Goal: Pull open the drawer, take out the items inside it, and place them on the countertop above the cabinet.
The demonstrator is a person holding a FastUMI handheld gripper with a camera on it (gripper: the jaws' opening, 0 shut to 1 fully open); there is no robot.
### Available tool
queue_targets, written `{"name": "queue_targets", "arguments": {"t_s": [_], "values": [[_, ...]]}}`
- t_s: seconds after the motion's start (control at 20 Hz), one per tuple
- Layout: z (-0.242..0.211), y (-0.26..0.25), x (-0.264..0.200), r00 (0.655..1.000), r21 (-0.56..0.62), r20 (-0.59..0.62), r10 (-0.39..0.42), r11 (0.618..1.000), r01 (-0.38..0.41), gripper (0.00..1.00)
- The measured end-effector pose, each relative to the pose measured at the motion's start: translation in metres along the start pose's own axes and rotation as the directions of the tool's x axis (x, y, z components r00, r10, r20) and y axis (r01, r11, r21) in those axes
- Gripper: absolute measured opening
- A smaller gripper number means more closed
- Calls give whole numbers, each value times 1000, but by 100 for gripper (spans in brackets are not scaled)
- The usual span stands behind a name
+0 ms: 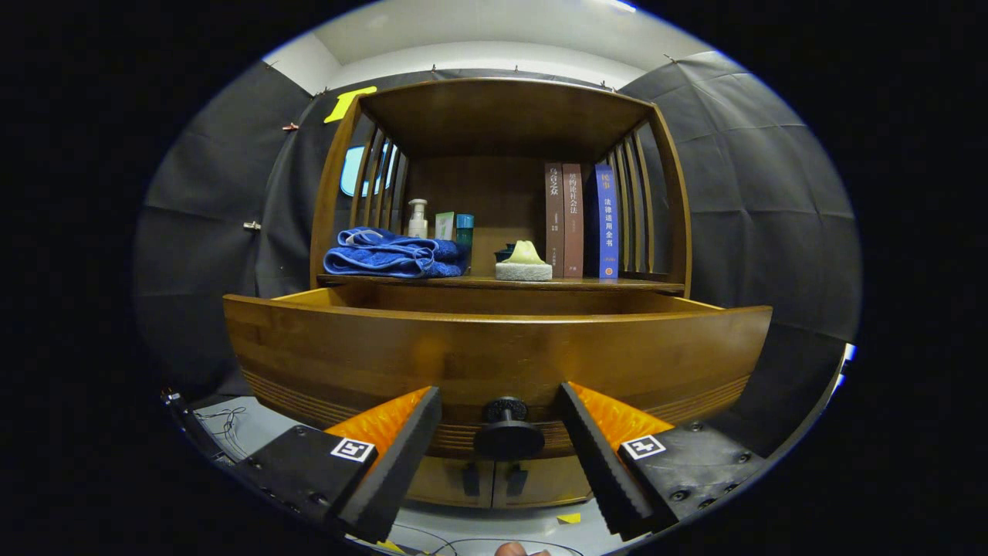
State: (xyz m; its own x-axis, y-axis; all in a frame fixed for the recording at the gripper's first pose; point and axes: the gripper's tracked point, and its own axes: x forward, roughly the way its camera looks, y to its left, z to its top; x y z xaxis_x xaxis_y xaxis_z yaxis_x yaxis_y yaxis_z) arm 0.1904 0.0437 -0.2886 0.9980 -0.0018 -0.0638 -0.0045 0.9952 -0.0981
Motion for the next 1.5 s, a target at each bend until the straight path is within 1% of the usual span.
{"name": "queue_targets", "arguments": {"t_s": [0.9,1.35,1.5], "values": [[5,4,103,1000,1,-22,-22,1000,22,100],[5,4,140,999,5,-39,-21,1000,21,100],[4,4,142,999,20,-37,-22,1000,23,100]]}}
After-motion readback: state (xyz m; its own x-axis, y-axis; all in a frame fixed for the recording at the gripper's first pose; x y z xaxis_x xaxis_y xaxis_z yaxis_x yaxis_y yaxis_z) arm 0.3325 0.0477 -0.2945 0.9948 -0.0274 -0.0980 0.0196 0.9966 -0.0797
